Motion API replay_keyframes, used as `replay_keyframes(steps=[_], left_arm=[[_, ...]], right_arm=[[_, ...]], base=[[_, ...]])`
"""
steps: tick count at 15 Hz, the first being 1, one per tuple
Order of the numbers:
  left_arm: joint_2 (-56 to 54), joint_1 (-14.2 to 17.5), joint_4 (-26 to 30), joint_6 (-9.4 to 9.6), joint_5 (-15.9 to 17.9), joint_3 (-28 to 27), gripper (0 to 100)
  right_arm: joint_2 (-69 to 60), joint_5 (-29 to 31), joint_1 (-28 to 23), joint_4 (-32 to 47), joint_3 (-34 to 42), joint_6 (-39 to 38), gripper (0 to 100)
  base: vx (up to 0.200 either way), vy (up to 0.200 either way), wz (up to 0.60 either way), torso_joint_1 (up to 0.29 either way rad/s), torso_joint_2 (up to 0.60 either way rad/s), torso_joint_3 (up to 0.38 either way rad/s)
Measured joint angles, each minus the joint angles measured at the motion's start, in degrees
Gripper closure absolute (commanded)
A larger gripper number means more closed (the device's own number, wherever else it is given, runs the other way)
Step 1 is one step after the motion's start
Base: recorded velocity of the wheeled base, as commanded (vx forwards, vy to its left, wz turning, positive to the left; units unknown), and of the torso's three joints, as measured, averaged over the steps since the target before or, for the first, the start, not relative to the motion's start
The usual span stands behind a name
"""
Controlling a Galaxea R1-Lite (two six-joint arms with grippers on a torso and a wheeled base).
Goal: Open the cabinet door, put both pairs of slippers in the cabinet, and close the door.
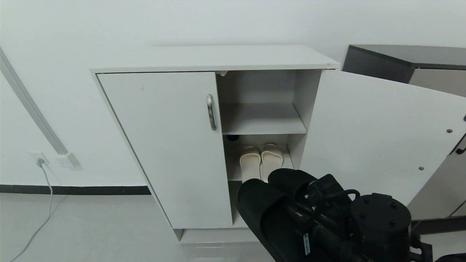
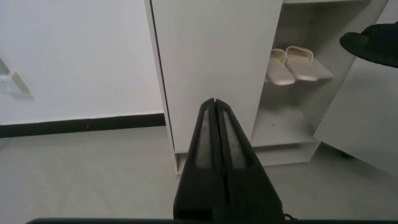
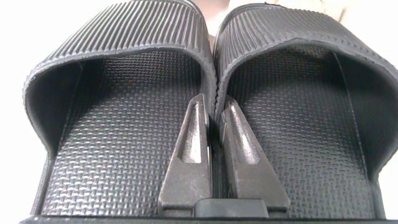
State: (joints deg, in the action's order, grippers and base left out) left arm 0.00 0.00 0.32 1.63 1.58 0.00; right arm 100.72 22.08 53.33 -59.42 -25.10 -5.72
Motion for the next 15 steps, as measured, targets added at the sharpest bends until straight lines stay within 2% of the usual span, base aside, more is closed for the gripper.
replay_keyframes(steps=[4, 7, 9, 12, 15], left_arm=[[0.0, 0.0, 0.04, 0.0, -0.02, 0.0, 100], [0.0, 0.0, 0.0, 0.0, 0.0, 0.0, 100], [0.0, 0.0, 0.0, 0.02, 0.0, 0.0, 100], [0.0, 0.0, -0.05, 0.0, -0.02, 0.0, 100], [0.0, 0.0, 0.0, 0.0, 0.0, 0.0, 100]], right_arm=[[0.41, 0.96, 0.0, -3.18, 0.41, 2.27, 100], [3.17, 9.42, 0.44, -3.16, -3.01, 2.28, 100], [6.1, 13.42, 0.66, -2.19, -8.36, 1.62, 100], [8.84, 17.34, 0.77, 6.38, -16.8, -1.01, 100], [9.01, 19.99, 0.63, 19.93, -27.58, -3.88, 100]], base=[[0.0, 0.0, 0.0, -0.025, 0.39, 0.359], [0.0, 0.0, 0.0, 0.005, 0.07, 0.065], [0.0, 0.0, 0.0, 0.0, 0.0, 0.0], [0.0, 0.0, 0.0, 0.0, 0.0, 0.0], [0.0, 0.0, 0.0, 0.0, 0.0, 0.0]])
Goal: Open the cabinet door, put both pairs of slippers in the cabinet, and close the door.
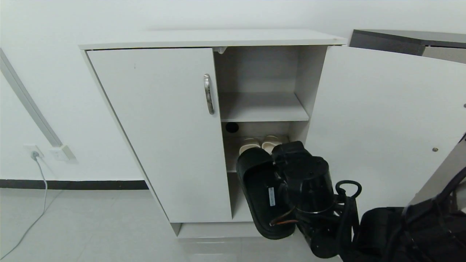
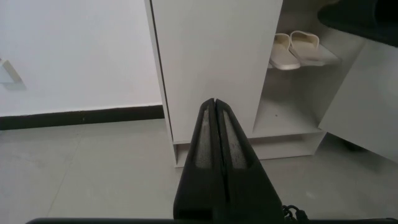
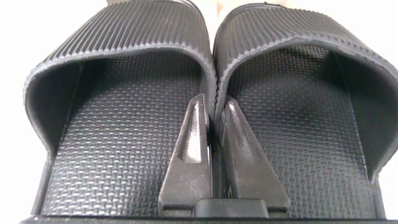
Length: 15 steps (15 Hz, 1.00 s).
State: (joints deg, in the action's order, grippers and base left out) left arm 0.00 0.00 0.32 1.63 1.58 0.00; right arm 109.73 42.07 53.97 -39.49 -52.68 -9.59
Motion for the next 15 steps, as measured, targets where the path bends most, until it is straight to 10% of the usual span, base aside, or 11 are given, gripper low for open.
replay_keyframes(steps=[6, 15], left_arm=[[0.0, -0.02, 0.0, 0.04, 0.0, 0.0, 100], [0.0, -0.02, 0.01, 0.04, -0.02, 0.0, 100]], right_arm=[[-4.0, 4.57, 1.77, 18.44, -16.68, -1.56, 100], [-3.61, 4.79, 0.94, 18.63, -18.05, -2.5, 100]], base=[[0.0, 0.0, 0.0, 0.0, 0.0, 0.0], [0.089, 0.0, 0.0, 0.001, 0.0, 0.0]])
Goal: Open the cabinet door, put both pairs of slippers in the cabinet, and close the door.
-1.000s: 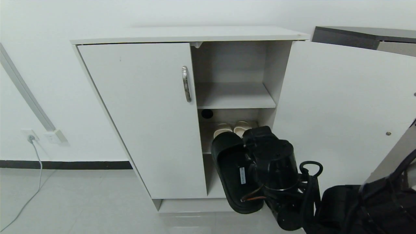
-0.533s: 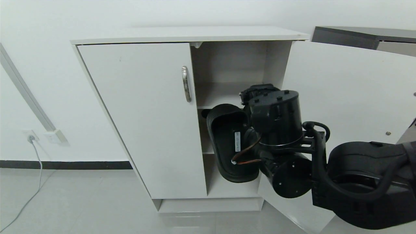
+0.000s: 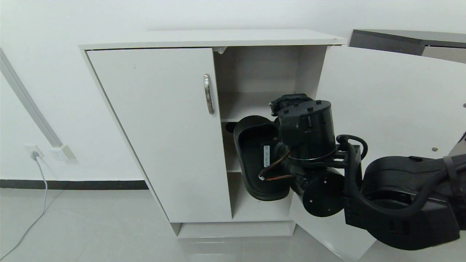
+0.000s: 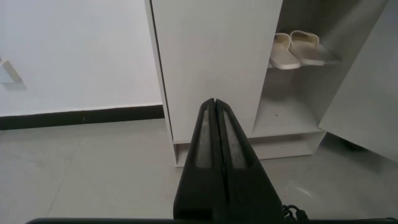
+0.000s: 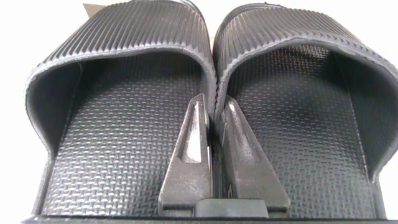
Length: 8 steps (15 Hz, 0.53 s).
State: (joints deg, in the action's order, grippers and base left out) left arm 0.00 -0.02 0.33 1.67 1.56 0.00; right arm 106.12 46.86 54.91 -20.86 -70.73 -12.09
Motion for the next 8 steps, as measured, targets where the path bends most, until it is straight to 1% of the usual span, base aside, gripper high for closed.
replay_keyframes(steps=[8], left_arm=[[0.0, 0.02, 0.0, -0.09, 0.02, 0.0, 100]], right_arm=[[1.12, 0.0, -1.05, -0.16, -0.27, -0.05, 100]], base=[[0.2, 0.0, 0.0, 0.003, 0.0, 0.005]])
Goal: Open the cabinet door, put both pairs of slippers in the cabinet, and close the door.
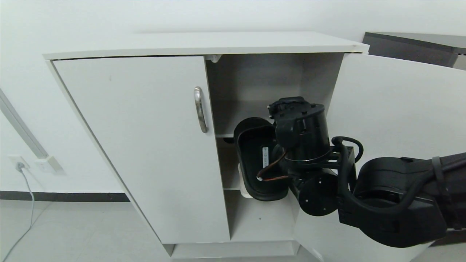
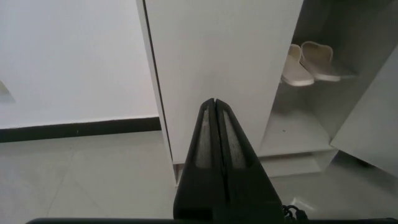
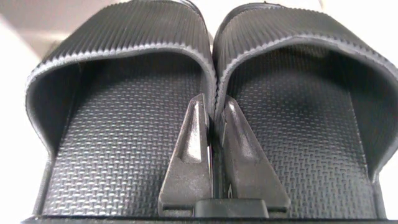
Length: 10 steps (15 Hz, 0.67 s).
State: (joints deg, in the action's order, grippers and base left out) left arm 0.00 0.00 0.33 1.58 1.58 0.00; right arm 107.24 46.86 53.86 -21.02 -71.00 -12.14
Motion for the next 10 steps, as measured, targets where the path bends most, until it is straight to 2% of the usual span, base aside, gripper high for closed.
replay_keyframes(steps=[1, 6, 10], left_arm=[[0.0, 0.0, -0.01, 0.0, -0.02, 0.0, 100], [0.0, 0.0, -0.06, -0.09, 0.0, 0.0, 100], [0.0, 0.0, -0.06, -0.17, -0.04, 0.0, 100]], right_arm=[[0.11, 0.05, -0.11, -0.05, -0.06, 0.0, 100], [0.67, 0.02, -0.33, 0.33, -2.16, 0.4, 100], [4.12, -0.06, -2.1, 2.13, -8.69, 0.54, 100]], base=[[0.2, 0.0, 0.0, -0.002, 0.0, 0.002], [0.0, 0.0, 0.0, 0.0, 0.0, 0.0], [0.0, 0.0, 0.0, 0.0, 0.0, 0.0]])
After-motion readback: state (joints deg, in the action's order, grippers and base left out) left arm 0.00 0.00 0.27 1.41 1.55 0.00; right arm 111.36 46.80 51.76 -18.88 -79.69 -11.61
